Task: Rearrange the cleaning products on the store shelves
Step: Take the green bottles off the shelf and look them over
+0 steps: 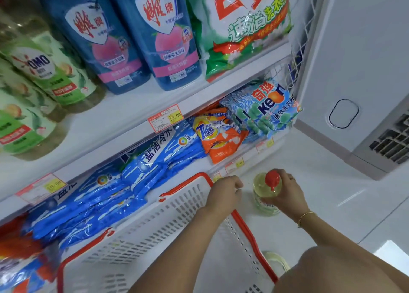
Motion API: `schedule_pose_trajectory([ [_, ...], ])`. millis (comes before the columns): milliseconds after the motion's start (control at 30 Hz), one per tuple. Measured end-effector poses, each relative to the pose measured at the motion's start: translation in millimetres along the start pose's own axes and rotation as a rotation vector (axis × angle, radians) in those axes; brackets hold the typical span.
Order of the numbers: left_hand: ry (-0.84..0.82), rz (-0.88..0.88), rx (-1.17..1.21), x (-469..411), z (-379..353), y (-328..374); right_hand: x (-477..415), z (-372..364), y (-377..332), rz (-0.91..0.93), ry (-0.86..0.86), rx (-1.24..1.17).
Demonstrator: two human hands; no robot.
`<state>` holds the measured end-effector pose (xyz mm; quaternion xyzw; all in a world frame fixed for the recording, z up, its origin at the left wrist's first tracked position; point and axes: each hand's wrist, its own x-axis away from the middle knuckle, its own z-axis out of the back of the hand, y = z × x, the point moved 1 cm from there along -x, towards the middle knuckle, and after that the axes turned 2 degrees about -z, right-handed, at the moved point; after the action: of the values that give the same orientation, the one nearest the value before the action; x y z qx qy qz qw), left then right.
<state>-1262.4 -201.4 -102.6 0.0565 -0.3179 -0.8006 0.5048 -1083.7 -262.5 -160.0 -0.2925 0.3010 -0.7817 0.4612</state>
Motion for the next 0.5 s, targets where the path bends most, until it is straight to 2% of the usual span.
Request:
schedule_pose_trajectory([
  [100, 0.018, 0.019, 0.042, 0, -3, 3, 4, -2, 5, -0.013, -0.005, -0.018],
  [200, 0.063, -0.004, 0.077, 4, 3, 6, 1, 8, 2, -0.017, -0.151, 0.055],
  [333, 0.256, -0.094, 0.197, 17, 50, 23, -7, 52, -45, 0.210, -0.320, 0.337],
  [433, 0.459, -0.165, 0.261, 30, 104, 34, -1, 86, -122, 0.370, -0.266, 0.201],
  [500, 0.644, -0.244, 0.310, 38, 145, 34, 0, 97, -178, 0.525, -0.095, 0.158],
])
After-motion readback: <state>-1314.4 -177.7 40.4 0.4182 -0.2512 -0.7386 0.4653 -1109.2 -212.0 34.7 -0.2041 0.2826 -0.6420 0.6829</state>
